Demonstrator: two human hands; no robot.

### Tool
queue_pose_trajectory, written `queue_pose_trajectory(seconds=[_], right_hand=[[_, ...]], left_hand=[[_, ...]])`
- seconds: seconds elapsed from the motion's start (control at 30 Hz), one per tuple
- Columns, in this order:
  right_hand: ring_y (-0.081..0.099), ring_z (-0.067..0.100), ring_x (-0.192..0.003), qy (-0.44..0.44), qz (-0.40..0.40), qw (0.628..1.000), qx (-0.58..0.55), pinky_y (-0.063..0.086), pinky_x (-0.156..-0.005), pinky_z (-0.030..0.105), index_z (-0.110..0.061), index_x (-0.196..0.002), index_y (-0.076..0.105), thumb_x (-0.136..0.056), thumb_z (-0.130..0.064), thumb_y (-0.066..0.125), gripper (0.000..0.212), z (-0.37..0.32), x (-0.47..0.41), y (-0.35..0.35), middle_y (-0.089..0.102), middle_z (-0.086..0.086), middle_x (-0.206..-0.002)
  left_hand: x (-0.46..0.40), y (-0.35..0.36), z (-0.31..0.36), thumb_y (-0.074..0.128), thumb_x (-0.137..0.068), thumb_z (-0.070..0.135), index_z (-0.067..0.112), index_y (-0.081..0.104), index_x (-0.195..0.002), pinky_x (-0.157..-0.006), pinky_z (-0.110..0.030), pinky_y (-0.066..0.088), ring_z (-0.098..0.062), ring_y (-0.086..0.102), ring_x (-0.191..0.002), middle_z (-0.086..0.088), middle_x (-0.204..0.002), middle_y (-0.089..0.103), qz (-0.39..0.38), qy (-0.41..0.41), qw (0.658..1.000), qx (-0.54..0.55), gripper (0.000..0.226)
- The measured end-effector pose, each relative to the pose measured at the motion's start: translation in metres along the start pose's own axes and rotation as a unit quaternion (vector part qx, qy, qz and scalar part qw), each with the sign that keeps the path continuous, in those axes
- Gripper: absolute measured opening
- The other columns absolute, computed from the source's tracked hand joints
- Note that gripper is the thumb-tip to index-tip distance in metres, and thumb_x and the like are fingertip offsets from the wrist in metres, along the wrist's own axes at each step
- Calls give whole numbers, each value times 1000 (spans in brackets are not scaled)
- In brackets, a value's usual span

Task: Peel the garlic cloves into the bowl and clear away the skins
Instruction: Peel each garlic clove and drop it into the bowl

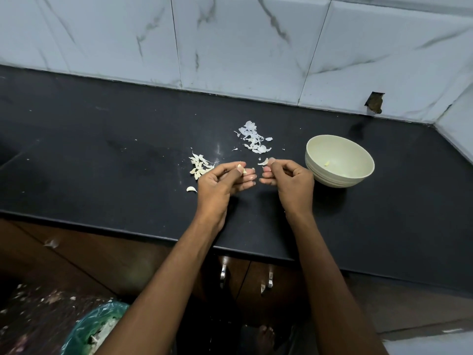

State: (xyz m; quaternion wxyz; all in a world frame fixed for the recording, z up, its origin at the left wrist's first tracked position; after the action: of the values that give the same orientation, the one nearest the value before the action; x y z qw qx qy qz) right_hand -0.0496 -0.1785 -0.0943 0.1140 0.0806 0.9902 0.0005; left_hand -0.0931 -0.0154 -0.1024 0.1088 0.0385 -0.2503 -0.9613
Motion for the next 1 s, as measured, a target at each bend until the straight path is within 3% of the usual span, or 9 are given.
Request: queue_pose_trajectory(seconds=[0.1, 0.17, 0.27, 0.33, 0.47, 0.6, 0.7, 0.9, 1.0], right_hand=[[74, 9, -67, -85, 46, 987, 127, 60, -70, 29, -9, -86, 74, -91, -18, 80, 11, -6, -17, 8, 75, -1, -75], [72, 7, -72, -135, 51, 973, 178, 60, -73, 26, -14, -85, 70, -86, -14, 82, 12, -8, -29, 18, 74, -3, -83], [71, 13, -105, -184, -6, 957, 224, 52, -99, 21, -15, -96, 77, -87, 1, 71, 19, -6, -37, 30, 76, 0, -111], [65, 9, -121, -191, -27, 955, 224, 45, -108, 20, -17, -109, 80, -90, 2, 66, 30, -7, -33, 28, 72, -5, -127], [71, 9, -100, -142, -104, 978, 113, 56, -88, 27, -17, -111, 81, -93, -10, 76, 20, -12, -8, 16, 75, 0, -112], [64, 8, -76, -163, -151, 969, 110, 52, -66, 25, -13, -107, 82, -90, -12, 81, 17, -10, 12, 15, 70, 6, -98], [60, 2, -74, -197, -145, 960, 136, 44, -66, 14, -12, -108, 82, -90, -12, 81, 18, -11, 15, 15, 68, 3, -96], [62, 7, -74, -184, -142, 964, 131, 46, -67, 19, -11, -101, 83, -89, -11, 82, 12, -9, 14, 14, 69, 4, -93], [64, 16, -77, -164, -159, 967, 118, 51, -67, 31, -11, -101, 83, -90, -11, 80, 11, -7, 12, 15, 69, 5, -94]], left_hand=[[-2, -1, 1, 62, -100, 1, -11, 67, -118, -86, -37, 63, -33, 73, -91, -28, -101, 75, 2, -6, 1000, 17, 23], [-3, -1, 1, 61, -100, -1, -11, 67, -120, -86, -37, 63, -32, 72, -91, -28, -102, 74, -2, -7, 1000, 21, 24], [-5, -2, -2, 58, -100, -5, -12, 61, -127, -84, -35, 62, -30, 73, -91, -30, -106, 73, -9, 1, 1000, 24, 28], [-6, -3, -3, 55, -102, -7, -12, 56, -127, -83, -35, 61, -30, 74, -88, -29, -106, 73, -11, 20, 1000, 18, 26], [-6, -4, -2, 53, -101, -10, -1, 57, -108, -82, -36, 62, -30, 73, -81, -23, -93, 75, -21, 49, 999, 5, 11], [-5, -3, 1, 59, -98, -10, -1, 64, -99, -73, -30, 62, -22, 72, -75, -13, -79, 74, -21, 55, 998, -25, 11], [-3, -2, 1, 62, -96, -9, -5, 66, -99, -71, -29, 62, -20, 71, -73, -14, -77, 74, -15, 58, 998, -35, 7], [-1, -2, 1, 63, -96, -8, -9, 71, -103, -69, -28, 62, -23, 73, -72, -16, -79, 74, -8, 47, 998, -44, 10], [-2, -3, 1, 61, -97, -9, -8, 70, -101, -69, -28, 63, -23, 74, -68, -15, -77, 75, -6, 47, 998, -52, 10]])
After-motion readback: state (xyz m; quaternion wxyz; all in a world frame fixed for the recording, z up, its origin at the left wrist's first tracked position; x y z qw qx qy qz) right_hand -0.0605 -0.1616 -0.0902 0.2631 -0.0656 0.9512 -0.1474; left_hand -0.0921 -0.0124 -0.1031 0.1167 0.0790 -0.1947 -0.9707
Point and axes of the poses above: each hand's wrist, its own x-axis away from the middle knuckle, its own y-axis out of the palm, z = x × y, the point moved 3 cm from there along -x, towards the middle knuckle
